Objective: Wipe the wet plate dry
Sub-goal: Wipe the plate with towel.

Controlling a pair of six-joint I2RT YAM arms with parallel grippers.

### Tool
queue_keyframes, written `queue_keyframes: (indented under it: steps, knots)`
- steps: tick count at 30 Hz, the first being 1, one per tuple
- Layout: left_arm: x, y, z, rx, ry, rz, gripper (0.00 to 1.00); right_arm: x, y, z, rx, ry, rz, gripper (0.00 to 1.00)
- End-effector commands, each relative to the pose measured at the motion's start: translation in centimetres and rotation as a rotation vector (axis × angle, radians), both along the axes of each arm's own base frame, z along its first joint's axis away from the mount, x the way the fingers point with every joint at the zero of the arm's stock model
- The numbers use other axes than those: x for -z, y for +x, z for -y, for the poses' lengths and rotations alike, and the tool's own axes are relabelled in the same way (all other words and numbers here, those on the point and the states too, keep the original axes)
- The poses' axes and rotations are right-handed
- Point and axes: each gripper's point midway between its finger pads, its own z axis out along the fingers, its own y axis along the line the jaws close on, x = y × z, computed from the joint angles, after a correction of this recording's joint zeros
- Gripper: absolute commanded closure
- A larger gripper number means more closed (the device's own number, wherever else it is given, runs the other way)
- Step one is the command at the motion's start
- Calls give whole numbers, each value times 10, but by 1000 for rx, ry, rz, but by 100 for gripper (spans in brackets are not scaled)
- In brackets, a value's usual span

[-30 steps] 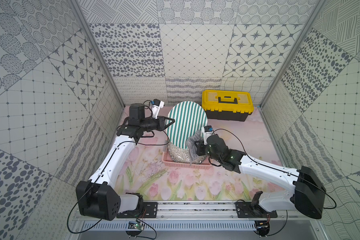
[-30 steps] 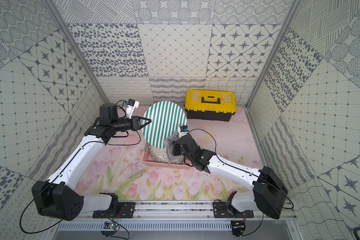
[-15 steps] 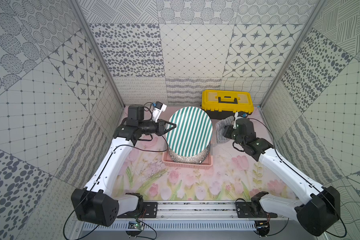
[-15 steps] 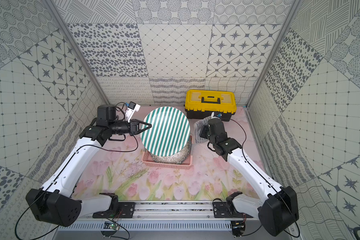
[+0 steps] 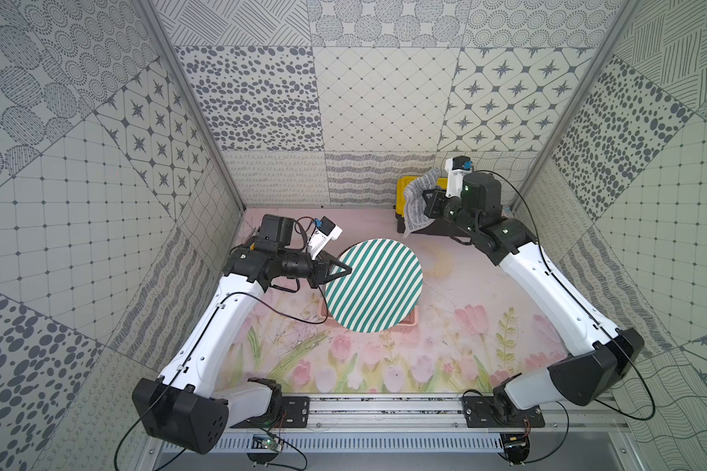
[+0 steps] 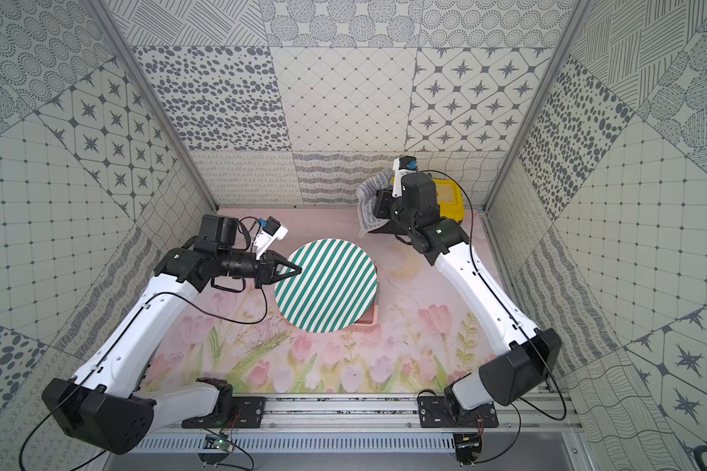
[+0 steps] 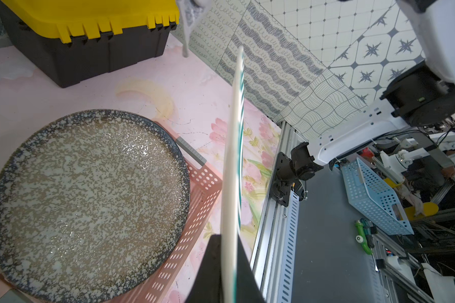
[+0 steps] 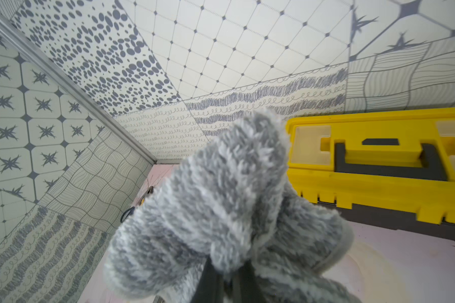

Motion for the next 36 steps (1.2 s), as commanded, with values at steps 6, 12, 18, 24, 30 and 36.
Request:
queue_keyframes:
  steps: [6,12,18,24,30,36]
  knots:
    - [-1,-1,12,69,25,83,100,-2,-39,-95,-268,-89,28,100]
    - [-3,8,16,55,26,90,100,13,-72,-136,-386,-137,21,100]
    - [-5,18,16,20,35,103,100,24,-89,-147,-433,-157,4,100]
    - [-7,30,14,-29,44,119,100,36,-95,-147,-453,-166,-25,100]
    - [-10,32,16,-31,34,115,100,47,-99,-147,-480,-197,-32,100]
    - [-10,37,15,-50,37,113,100,54,-99,-146,-480,-212,-39,100]
